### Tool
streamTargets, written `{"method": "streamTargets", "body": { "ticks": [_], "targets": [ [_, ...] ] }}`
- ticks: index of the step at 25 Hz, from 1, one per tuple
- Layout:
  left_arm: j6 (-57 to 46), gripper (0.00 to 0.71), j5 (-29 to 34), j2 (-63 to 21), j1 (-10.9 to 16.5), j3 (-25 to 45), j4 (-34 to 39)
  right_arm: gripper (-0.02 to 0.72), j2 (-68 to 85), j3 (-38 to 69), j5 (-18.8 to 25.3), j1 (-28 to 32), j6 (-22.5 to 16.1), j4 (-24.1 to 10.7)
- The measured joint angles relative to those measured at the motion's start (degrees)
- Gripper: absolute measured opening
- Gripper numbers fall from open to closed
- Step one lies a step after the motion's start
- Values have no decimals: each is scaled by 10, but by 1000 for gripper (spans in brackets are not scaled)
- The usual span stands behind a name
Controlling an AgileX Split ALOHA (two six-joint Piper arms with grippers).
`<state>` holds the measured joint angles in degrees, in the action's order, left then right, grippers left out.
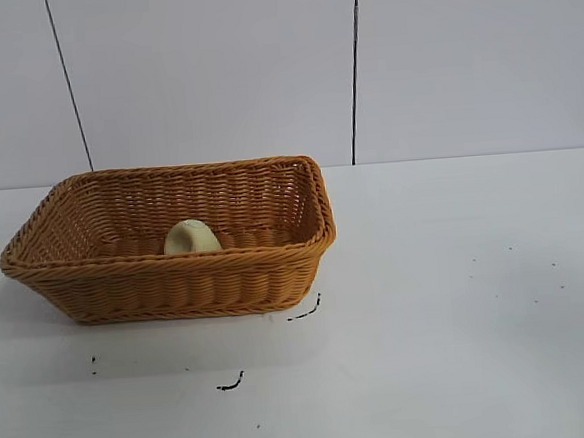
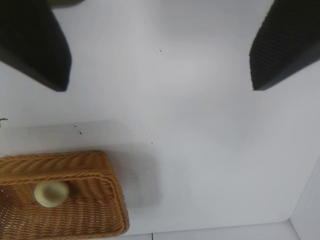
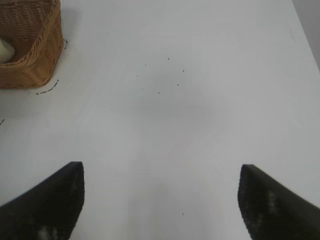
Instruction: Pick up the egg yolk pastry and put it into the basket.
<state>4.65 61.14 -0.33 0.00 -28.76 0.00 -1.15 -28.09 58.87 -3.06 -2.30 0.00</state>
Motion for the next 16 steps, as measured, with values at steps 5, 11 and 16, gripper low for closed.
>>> {"method": "streamTargets", "body": {
  "ticks": [5,11,16],
  "targets": [
    [0,697,0,0,0,0,0,602,14,0,1,0,0,0],
    [0,697,0,0,0,0,0,602,14,0,1,0,0,0],
    [0,697,0,0,0,0,0,602,14,0,1,0,0,0]
  ]
}}
